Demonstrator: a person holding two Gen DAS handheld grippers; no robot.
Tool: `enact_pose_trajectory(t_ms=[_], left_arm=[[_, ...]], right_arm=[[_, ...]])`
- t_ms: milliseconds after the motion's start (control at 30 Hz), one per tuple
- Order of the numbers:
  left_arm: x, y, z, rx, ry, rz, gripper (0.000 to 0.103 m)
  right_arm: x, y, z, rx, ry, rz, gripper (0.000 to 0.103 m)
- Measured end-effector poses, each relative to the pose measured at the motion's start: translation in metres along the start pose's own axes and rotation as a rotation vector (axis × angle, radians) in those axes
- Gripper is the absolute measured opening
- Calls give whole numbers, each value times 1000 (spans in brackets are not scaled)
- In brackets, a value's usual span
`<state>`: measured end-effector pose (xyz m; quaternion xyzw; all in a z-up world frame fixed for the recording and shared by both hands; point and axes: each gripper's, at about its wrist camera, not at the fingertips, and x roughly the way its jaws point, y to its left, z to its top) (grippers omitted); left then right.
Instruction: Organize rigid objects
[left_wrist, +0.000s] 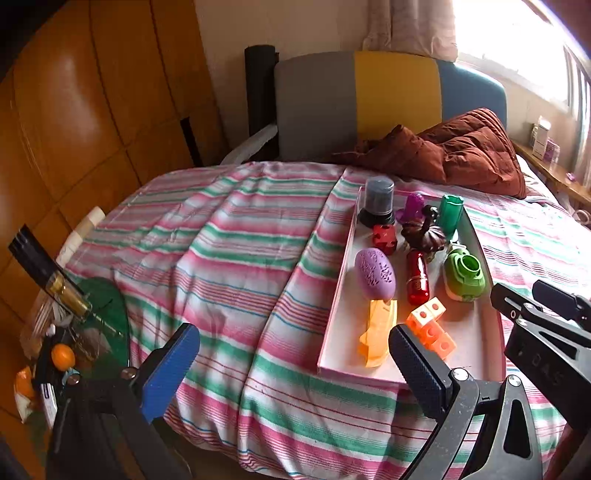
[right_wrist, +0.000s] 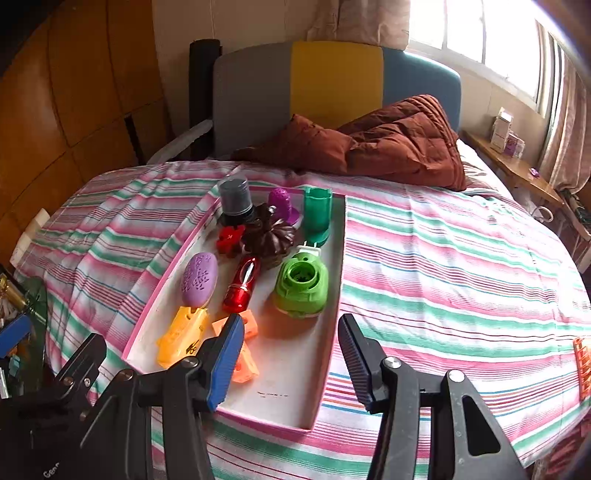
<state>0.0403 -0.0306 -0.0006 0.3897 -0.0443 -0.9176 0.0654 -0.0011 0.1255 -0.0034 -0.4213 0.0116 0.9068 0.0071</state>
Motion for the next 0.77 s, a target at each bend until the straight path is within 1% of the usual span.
enact_pose_trajectory(t_ms=[100, 267, 433, 567, 767], left_arm=[[-2, -4, 3, 13, -5, -2, 103], [-3, -10, 8, 31, -9, -7, 103], [-2, -13, 12, 29, 1, -59, 103], [-1, -15, 12, 28, 6, -73, 103], [-3, -21, 9, 41, -20, -45, 103]], right_arm=[[-1, -3, 3, 10, -1, -32, 53], [-2, -10, 5, 38, -7, -39, 54], [-2, -12, 7, 40, -6, -43, 54], [-1, -14, 7, 44, -9, -48, 54], [1, -18, 8, 58, -6, -53, 54]])
